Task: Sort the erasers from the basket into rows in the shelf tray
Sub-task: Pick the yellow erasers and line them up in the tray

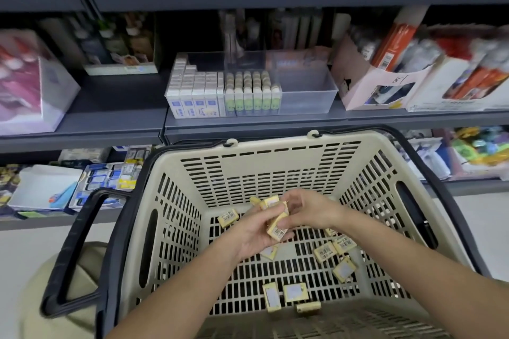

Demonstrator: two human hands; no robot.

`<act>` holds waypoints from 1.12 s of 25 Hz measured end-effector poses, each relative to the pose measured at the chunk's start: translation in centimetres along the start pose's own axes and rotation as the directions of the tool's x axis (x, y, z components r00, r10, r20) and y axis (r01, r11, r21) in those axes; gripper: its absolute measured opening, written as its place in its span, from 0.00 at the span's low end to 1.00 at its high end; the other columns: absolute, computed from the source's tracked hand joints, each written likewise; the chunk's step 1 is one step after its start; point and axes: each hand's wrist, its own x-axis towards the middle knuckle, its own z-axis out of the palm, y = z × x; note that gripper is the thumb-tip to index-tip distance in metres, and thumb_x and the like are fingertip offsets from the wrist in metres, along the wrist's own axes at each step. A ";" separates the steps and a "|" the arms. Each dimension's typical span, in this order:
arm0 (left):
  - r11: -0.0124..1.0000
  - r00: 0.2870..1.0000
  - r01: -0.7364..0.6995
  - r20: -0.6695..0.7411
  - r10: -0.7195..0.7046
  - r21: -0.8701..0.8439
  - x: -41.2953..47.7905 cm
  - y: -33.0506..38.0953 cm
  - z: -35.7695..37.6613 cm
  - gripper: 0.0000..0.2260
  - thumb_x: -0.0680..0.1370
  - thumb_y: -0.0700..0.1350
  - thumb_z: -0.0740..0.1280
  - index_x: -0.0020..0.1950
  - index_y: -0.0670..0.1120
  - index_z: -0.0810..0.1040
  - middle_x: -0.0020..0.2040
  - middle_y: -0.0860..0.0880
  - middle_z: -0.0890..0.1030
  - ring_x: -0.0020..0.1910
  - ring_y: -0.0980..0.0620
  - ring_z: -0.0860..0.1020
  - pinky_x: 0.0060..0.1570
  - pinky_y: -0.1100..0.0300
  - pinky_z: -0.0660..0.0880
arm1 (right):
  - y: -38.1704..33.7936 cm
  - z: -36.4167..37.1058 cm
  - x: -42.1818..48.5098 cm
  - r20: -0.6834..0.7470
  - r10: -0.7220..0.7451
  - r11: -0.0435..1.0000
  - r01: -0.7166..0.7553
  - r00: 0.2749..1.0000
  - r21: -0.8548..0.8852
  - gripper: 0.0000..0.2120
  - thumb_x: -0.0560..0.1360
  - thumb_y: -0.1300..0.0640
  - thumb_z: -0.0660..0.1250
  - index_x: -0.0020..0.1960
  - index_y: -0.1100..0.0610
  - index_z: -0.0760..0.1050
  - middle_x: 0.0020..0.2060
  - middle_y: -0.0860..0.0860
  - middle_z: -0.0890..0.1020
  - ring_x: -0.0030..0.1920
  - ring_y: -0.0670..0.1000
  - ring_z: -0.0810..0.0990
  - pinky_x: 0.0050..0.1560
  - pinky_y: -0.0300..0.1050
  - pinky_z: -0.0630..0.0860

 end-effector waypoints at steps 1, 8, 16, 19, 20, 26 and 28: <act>0.999 0.999 -0.029 -0.035 0.029 -0.019 -0.1 0.1 0.3 0.23 0.65 0.43 0.77 0.58 0.43 0.76 0.51 0.41 0.83 0.48 0.45 0.83 0.41 0.52 0.80 | -0.2 0.2 0.0 -0.049 -0.024 1.000 0.024 0.999 0.009 0.16 0.66 0.63 0.75 0.49 0.58 0.72 0.43 0.56 0.81 0.45 0.53 0.80 0.54 0.53 0.77; 0.973 0.974 -0.207 -0.118 0.195 -0.100 -0.7 2.1 2.0 0.19 0.68 0.42 0.74 0.56 0.42 0.74 0.47 0.41 0.83 0.43 0.46 0.83 0.38 0.56 0.80 | -2.7 -0.5 -1.2 -0.388 -0.136 0.957 0.020 0.911 -0.289 0.15 0.64 0.46 0.76 0.43 0.51 0.75 0.37 0.46 0.79 0.38 0.45 0.78 0.40 0.43 0.77; 0.907 0.915 -0.402 0.049 0.400 0.124 -2.2 8.6 5.6 0.15 0.66 0.39 0.74 0.51 0.43 0.77 0.46 0.40 0.83 0.42 0.45 0.83 0.35 0.57 0.79 | -9.5 -6.8 -3.6 -0.334 -0.241 0.939 0.306 0.911 0.157 0.08 0.69 0.65 0.72 0.45 0.56 0.77 0.31 0.48 0.83 0.31 0.43 0.80 0.33 0.35 0.76; 0.846 0.870 -0.491 0.055 0.491 0.211 -2.2 12.9 6.4 0.19 0.63 0.39 0.74 0.51 0.43 0.74 0.40 0.43 0.84 0.41 0.43 0.83 0.32 0.58 0.79 | -13.4 -10.5 -2.5 -0.472 -0.320 0.928 0.372 0.821 0.017 0.08 0.70 0.66 0.71 0.44 0.54 0.78 0.35 0.53 0.82 0.34 0.46 0.81 0.37 0.36 0.78; 0.819 0.853 -0.515 0.057 0.519 0.252 -2.1 14.1 6.7 0.19 0.62 0.41 0.74 0.50 0.44 0.74 0.38 0.44 0.84 0.41 0.43 0.84 0.32 0.59 0.79 | -14.4 -11.7 -1.7 -0.539 -0.339 0.928 0.369 0.771 -0.056 0.08 0.70 0.66 0.71 0.43 0.55 0.78 0.38 0.55 0.82 0.37 0.48 0.81 0.41 0.38 0.79; 0.729 0.788 -0.561 -0.018 0.616 0.393 -0.6 16.9 6.2 0.23 0.60 0.46 0.76 0.51 0.47 0.74 0.37 0.51 0.84 0.39 0.48 0.84 0.32 0.61 0.78 | -15.8 -15.2 3.7 -0.507 -0.389 0.757 -0.047 0.769 -0.651 0.11 0.74 0.53 0.67 0.55 0.50 0.79 0.52 0.49 0.82 0.52 0.49 0.79 0.52 0.38 0.72; 0.725 0.786 -0.567 -0.007 0.618 0.391 -0.2 17.0 5.8 0.25 0.58 0.48 0.77 0.52 0.48 0.74 0.37 0.50 0.84 0.39 0.49 0.84 0.32 0.61 0.78 | -15.4 -15.1 5.1 -0.428 -0.307 0.775 -0.038 0.850 -0.631 0.10 0.74 0.50 0.67 0.54 0.49 0.79 0.54 0.47 0.82 0.54 0.48 0.78 0.52 0.38 0.71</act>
